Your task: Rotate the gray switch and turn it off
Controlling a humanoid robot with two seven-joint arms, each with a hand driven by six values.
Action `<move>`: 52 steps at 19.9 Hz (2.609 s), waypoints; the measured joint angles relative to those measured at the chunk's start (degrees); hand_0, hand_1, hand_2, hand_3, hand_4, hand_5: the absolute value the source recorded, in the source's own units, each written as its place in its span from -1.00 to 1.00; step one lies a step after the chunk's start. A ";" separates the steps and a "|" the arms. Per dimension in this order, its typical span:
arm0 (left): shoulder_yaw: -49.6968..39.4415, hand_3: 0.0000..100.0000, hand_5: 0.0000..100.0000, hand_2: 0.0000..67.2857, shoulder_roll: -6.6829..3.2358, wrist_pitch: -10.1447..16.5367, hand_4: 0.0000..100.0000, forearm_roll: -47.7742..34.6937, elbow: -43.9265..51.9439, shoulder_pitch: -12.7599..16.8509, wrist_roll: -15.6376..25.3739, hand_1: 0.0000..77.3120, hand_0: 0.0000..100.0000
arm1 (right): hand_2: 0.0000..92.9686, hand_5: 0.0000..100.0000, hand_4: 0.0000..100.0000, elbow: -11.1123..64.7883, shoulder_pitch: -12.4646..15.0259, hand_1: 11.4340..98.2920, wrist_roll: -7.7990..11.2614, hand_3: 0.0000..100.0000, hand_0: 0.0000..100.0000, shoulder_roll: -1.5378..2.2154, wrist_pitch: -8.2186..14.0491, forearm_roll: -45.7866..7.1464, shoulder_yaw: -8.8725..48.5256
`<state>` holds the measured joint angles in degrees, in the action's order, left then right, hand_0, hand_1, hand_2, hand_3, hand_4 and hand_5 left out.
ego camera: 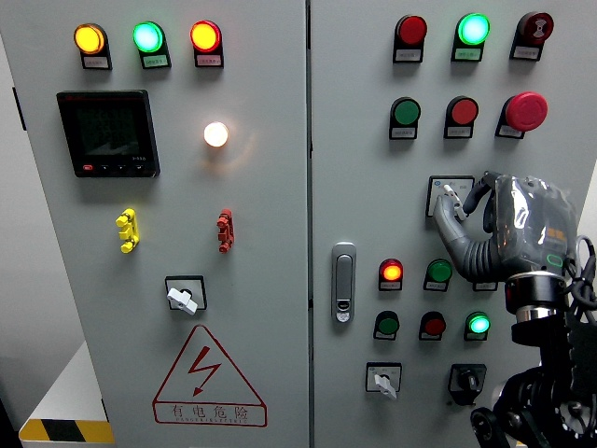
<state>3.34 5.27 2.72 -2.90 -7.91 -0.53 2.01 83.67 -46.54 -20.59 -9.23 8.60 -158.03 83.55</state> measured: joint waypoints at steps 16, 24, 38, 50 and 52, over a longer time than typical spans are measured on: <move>0.00 -0.58 -0.75 -0.70 0.00 0.00 -0.76 0.00 0.00 0.00 0.01 -1.00 -1.00 | 0.56 1.00 1.00 0.20 -0.32 -0.42 -2.11 1.00 0.20 0.01 0.75 0.51 -1.01; 0.00 -0.58 -0.75 -0.70 0.00 0.00 -0.76 0.00 0.00 0.00 0.01 -1.00 -1.00 | 0.60 1.00 1.00 0.17 -0.49 -0.42 -2.26 1.00 0.19 -0.04 0.97 0.53 -1.31; 0.00 -0.58 -0.75 -0.70 0.00 0.00 -0.76 0.00 0.00 0.00 0.01 -1.00 -1.00 | 0.54 1.00 1.00 0.34 -0.36 -0.53 -2.35 1.00 0.30 -0.08 1.67 0.54 -2.02; 0.00 -0.59 -0.75 -0.70 0.00 0.00 -0.76 0.00 0.00 0.00 0.01 -1.00 -1.00 | 0.16 0.94 0.76 3.30 1.55 -0.39 -2.17 1.00 -0.12 0.17 2.13 0.53 -2.25; 0.00 -0.59 -0.75 -0.70 0.00 0.00 -0.76 0.00 0.00 0.00 0.01 -1.00 -1.00 | 0.15 0.92 0.69 4.77 2.60 -0.38 -2.14 1.00 -0.14 0.18 2.13 0.53 -2.25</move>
<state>3.34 5.27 2.73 -2.90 -7.91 -0.53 2.02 88.45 -43.93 -22.73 -9.05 10.73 -157.50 81.29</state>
